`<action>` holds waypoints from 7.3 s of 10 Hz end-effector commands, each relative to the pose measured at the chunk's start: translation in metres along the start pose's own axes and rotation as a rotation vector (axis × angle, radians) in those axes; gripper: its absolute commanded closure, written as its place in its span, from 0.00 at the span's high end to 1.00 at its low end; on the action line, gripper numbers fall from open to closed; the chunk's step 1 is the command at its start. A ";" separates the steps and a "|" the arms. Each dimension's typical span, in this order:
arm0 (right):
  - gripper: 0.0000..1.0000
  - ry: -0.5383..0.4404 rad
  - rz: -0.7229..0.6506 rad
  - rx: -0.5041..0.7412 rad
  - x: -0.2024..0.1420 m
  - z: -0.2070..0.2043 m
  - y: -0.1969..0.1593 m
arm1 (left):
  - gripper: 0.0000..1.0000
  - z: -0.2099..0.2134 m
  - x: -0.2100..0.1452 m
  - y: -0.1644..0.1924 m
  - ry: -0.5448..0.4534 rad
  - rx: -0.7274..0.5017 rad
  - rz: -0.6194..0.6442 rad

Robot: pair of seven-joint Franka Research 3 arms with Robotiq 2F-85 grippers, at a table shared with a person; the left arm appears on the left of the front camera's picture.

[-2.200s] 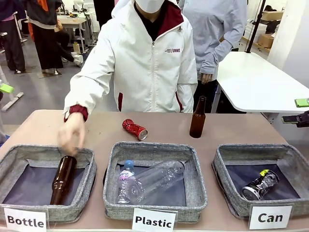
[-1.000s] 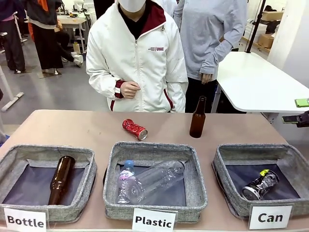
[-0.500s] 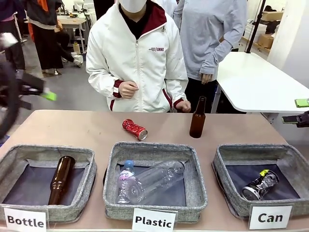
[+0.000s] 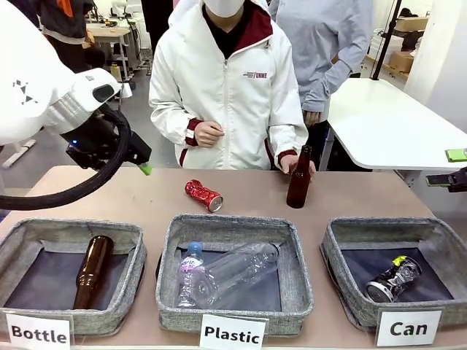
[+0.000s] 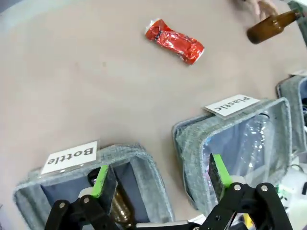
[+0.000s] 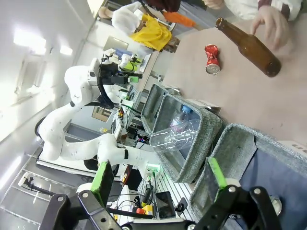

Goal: Sort the can waste into the basket.
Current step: Pick up the can waste from the table and place it in the right Fabric basket.

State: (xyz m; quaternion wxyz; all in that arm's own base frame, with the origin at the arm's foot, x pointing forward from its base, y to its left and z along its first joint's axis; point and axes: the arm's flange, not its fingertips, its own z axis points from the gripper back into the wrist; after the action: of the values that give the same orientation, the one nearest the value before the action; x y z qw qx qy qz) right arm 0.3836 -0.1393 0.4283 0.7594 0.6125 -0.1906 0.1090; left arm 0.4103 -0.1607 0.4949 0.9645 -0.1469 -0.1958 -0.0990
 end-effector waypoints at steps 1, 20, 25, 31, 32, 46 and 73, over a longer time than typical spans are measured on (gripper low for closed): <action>1.00 -0.006 0.024 0.012 0.000 0.001 0.001 | 1.00 0.015 -0.018 -0.009 -0.043 -0.021 -0.037; 1.00 -0.006 0.024 0.012 0.000 0.001 0.001 | 1.00 0.093 0.018 0.263 -0.001 -0.514 0.064; 1.00 -0.006 0.024 0.012 0.000 0.001 0.001 | 1.00 0.187 -0.013 0.370 -0.019 -0.538 0.252; 1.00 -0.006 0.024 0.012 0.000 0.001 0.001 | 1.00 0.176 -0.117 0.426 -0.143 -0.648 0.379; 1.00 -0.006 0.024 0.012 0.000 0.001 0.001 | 1.00 0.177 -0.104 0.420 -0.121 -0.624 0.375; 1.00 -0.006 0.024 0.012 0.000 0.001 0.001 | 1.00 -0.040 0.070 -0.055 0.154 0.189 -0.046; 1.00 -0.006 0.024 0.012 0.000 0.001 0.001 | 1.00 -0.172 0.083 -0.141 0.046 0.170 0.755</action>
State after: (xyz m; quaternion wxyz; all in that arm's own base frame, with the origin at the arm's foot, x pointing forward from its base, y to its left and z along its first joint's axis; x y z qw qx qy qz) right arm 0.3830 -0.1401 0.4283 0.7585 0.6133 -0.1911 0.1096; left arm 0.5044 -0.3526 0.4129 0.9610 -0.1059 -0.1245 0.2231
